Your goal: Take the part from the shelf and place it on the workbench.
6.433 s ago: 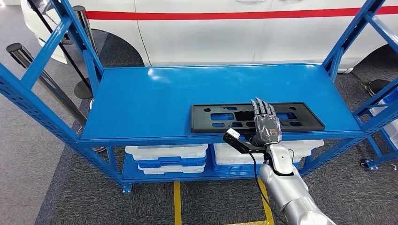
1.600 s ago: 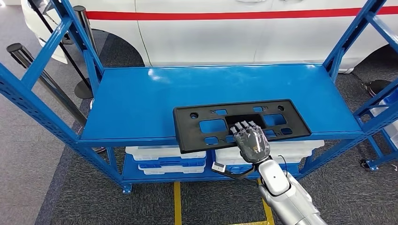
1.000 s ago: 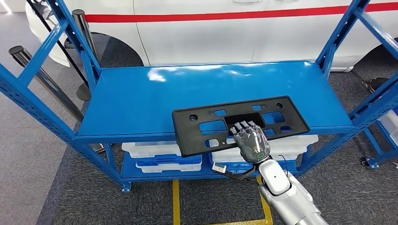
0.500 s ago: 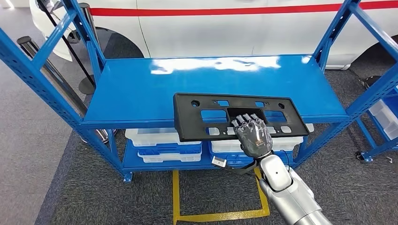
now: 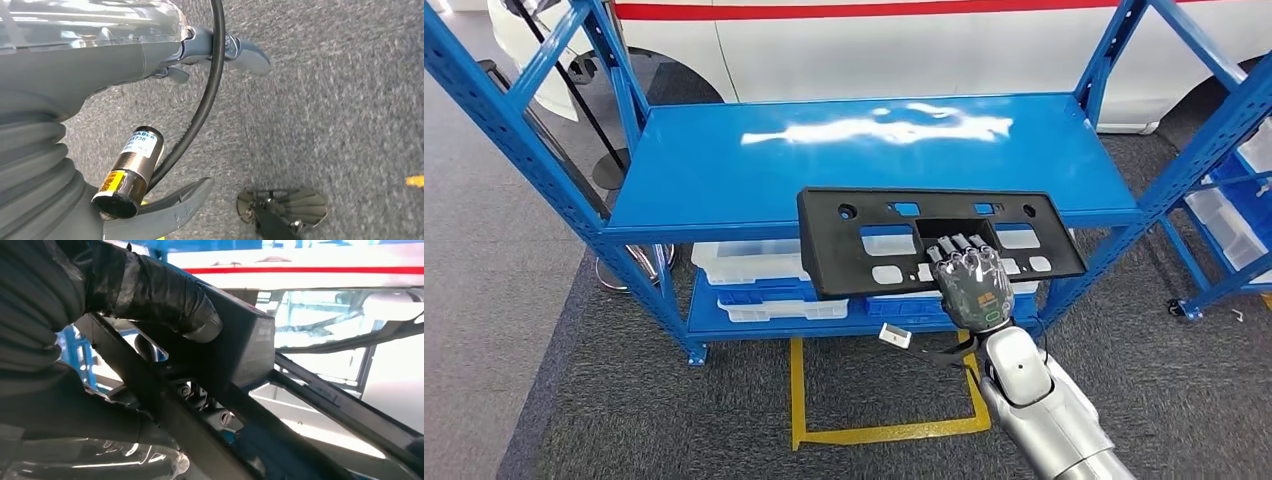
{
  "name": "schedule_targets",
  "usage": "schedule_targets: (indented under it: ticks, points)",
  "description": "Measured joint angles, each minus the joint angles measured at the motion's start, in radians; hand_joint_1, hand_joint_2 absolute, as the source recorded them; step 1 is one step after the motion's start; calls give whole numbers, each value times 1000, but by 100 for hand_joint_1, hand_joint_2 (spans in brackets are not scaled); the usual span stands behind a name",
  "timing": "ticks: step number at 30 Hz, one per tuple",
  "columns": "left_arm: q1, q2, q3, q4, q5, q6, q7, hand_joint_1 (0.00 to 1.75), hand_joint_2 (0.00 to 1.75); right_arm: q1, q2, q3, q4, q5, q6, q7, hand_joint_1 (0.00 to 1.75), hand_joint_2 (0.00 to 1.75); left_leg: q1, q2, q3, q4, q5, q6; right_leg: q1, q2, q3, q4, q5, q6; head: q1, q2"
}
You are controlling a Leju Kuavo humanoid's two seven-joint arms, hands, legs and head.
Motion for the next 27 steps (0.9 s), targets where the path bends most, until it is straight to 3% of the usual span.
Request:
schedule_targets:
  ticks: [2,4,5,6,7,9,11,12,13,15,17,19,20,21,22,23,24,25,27]
  points:
    - [2,0,0,0,-1,0,1,0,175,0,-4,0,-4,0,0,12,173,175,3,-2,-24,55,-67,-11,-5,-4,-23,-4,24,-18,-1,0]
    - [2,0,0,0,-2,0,2,0,175,-1,-9,0,-9,0,0,22,173,175,7,-2,-54,174,-165,-21,-4,-5,-53,-3,47,-26,-2,0]
    - [2,0,0,0,-2,0,2,0,175,-1,-12,0,-10,0,0,25,173,175,8,-2,-62,231,-191,-24,-3,-5,-68,-2,59,-26,-2,0]
    - [1,0,0,0,-2,0,2,0,175,0,-14,0,-10,0,0,29,173,175,9,-2,-60,267,-193,-27,-2,-5,-84,0,71,-25,-2,0]
    - [1,0,0,0,-2,0,2,0,175,0,-17,0,-10,0,0,34,173,175,9,-2,-42,271,-173,-28,-2,-5,-100,1,82,-23,-2,0]
    - [-2,0,0,0,-3,0,4,0,175,0,-25,1,-11,0,0,44,173,175,10,-2,43,183,-122,-24,-3,-6,-129,7,102,-17,-2,0]
    - [-6,1,0,0,-5,-1,5,0,175,-1,-34,1,-15,0,-1,52,173,175,6,-4,147,40,-125,-15,-1,-5,-146,11,121,-6,-1,0]
    - [-8,1,0,0,-5,-1,5,0,175,-2,-37,1,-17,0,-1,53,173,175,3,-6,175,-8,-136,-10,-1,-6,-149,9,130,0,-1,0]
    - [-9,1,0,0,-5,-1,5,0,175,-3,-39,1,-18,0,-1,55,173,175,0,-7,185,-32,-142,-4,-1,-6,-150,5,141,7,-1,0]
    - [-10,0,0,0,-5,-1,5,0,175,-5,-43,2,-19,0,-1,57,173,175,2,-5,171,-42,-121,11,-1,-4,-155,-2,153,20,-1,0]
    - [-11,0,0,0,-5,-2,6,0,175,-5,-49,3,-19,0,-1,57,173,175,5,0,151,-50,-92,30,-1,-1,-176,38,94,28,0,0]
    - [-12,0,0,0,-5,-2,6,0,175,-5,-55,4,-19,0,-1,58,173,175,4,2,122,-50,-66,42,-4,-1,-204,148,-11,33,0,0]
    - [-12,0,0,0,-5,-2,6,0,175,-5,-57,4,-18,0,-1,58,173,175,3,2,106,-46,-56,42,-4,-1,-213,208,-41,36,0,0]
    - [-12,0,0,0,-5,-2,6,0,175,-5,-58,5,-18,0,-1,58,173,175,2,2,89,-42,-47,41,-5,-1,-213,254,-51,39,0,0]
    - [-12,0,0,0,-5,-3,6,0,175,-4,-58,5,-18,0,-1,58,173,175,1,3,72,-36,-37,40,-6,-1,-201,273,-38,41,0,0]
    - [-12,0,0,0,-5,-3,6,0,175,-5,-58,5,-18,0,-1,58,173,175,2,3,55,-30,-29,37,-7,-1,-172,258,-13,41,0,0]
    - [-12,0,0,0,-5,-3,6,0,175,-5,-58,5,-19,0,-1,58,173,175,2,3,39,-23,-22,34,-8,-2,-127,211,10,41,0,0]
    - [-12,-1,0,0,-5,-3,6,0,175,-6,-58,5,-19,0,-1,57,173,175,1,2,25,-16,-15,30,-8,-1,-73,142,13,39,0,0]
    - [-14,0,0,0,-8,-5,6,0,175,-6,-58,5,-23,0,-1,51,173,175,-2,2,10,-8,-2,19,-4,0,3,28,-6,29,-1,0]
